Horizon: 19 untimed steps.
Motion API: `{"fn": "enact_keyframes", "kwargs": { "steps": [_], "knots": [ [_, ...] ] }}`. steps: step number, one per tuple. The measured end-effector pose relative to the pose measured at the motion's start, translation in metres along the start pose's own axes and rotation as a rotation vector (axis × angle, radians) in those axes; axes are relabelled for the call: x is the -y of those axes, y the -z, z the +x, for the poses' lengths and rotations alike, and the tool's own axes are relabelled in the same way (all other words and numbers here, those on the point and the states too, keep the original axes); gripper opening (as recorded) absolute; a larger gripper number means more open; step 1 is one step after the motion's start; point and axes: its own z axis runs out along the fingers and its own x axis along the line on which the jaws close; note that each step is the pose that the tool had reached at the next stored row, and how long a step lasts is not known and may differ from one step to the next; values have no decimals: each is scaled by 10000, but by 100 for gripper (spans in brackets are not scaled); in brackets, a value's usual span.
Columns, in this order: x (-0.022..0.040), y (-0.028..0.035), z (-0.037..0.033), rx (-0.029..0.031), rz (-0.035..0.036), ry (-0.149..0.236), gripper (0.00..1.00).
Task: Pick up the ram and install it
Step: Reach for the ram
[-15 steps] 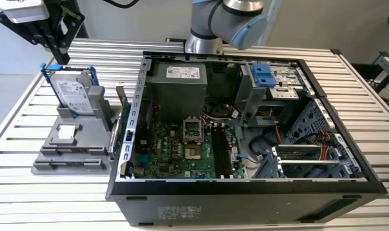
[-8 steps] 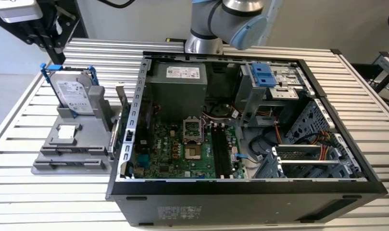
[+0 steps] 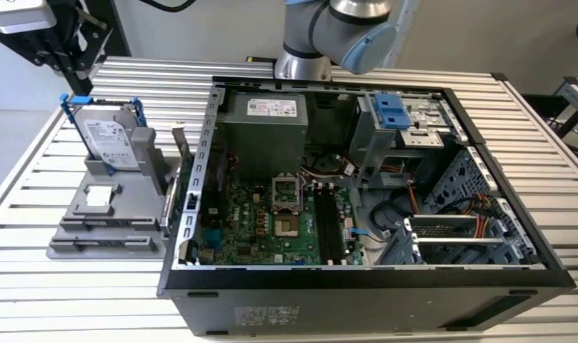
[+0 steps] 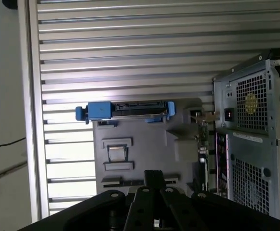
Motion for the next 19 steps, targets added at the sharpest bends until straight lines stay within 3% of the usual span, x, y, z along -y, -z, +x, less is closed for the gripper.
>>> {"fn": "enact_keyframes", "kwargs": {
  "steps": [8,19],
  "knots": [
    [2,1,33,-40,-15,832,0],
    [14,1,33,-41,-16,867,0]
  ]
}}
